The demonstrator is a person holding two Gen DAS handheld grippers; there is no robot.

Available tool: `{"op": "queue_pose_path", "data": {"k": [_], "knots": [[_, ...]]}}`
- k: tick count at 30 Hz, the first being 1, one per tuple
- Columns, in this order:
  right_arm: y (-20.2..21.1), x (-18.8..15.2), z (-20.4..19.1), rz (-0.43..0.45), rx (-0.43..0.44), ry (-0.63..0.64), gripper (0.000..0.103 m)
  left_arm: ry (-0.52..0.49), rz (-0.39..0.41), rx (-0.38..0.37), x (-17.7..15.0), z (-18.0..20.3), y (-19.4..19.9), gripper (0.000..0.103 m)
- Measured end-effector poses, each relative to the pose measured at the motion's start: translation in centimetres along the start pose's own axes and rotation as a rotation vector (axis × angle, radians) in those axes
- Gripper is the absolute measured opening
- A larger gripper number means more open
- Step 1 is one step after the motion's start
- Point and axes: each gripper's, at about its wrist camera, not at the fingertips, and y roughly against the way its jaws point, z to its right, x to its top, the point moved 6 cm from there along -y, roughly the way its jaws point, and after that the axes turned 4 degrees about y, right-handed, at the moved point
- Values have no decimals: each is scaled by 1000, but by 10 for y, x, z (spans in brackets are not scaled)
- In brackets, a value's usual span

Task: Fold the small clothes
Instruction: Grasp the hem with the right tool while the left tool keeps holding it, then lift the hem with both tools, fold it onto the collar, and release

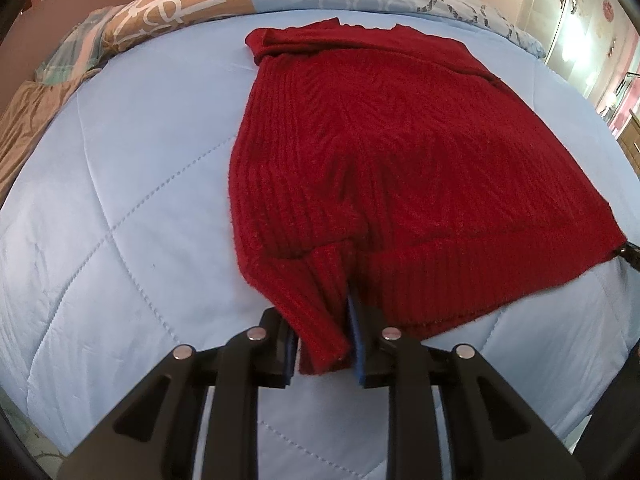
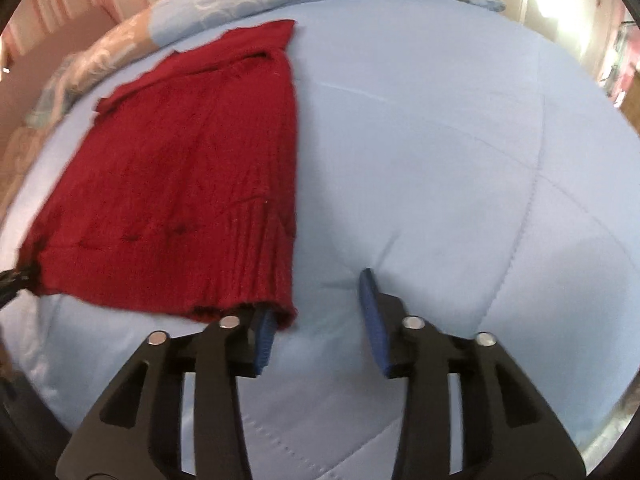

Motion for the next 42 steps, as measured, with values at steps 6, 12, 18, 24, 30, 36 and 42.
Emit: {"op": "queue_pose_path", "data": {"k": [6, 12, 18, 24, 30, 36, 42], "knots": [[43, 10, -10, 84, 61, 41, 75, -18, 1, 16, 1, 2, -1, 23], [0, 20, -28, -42, 105, -11, 53, -13, -3, 15, 1, 0, -2, 26], [-9, 10, -21, -31, 105, -60, 26, -20, 4, 8, 1, 0, -1, 24], [-9, 15, -28, -12, 106, 7, 9, 34, 34, -43, 1, -6, 1, 16], [14, 30, -39, 59, 100, 81, 8, 79, 55, -110, 2, -13, 12, 13], [33, 49, -48, 119, 136, 112, 7, 114, 121, -150, 15, -22, 31, 13], [21, 49, -42, 87, 122, 107, 7, 77, 33, -201, 4, -22, 26, 25]]}}
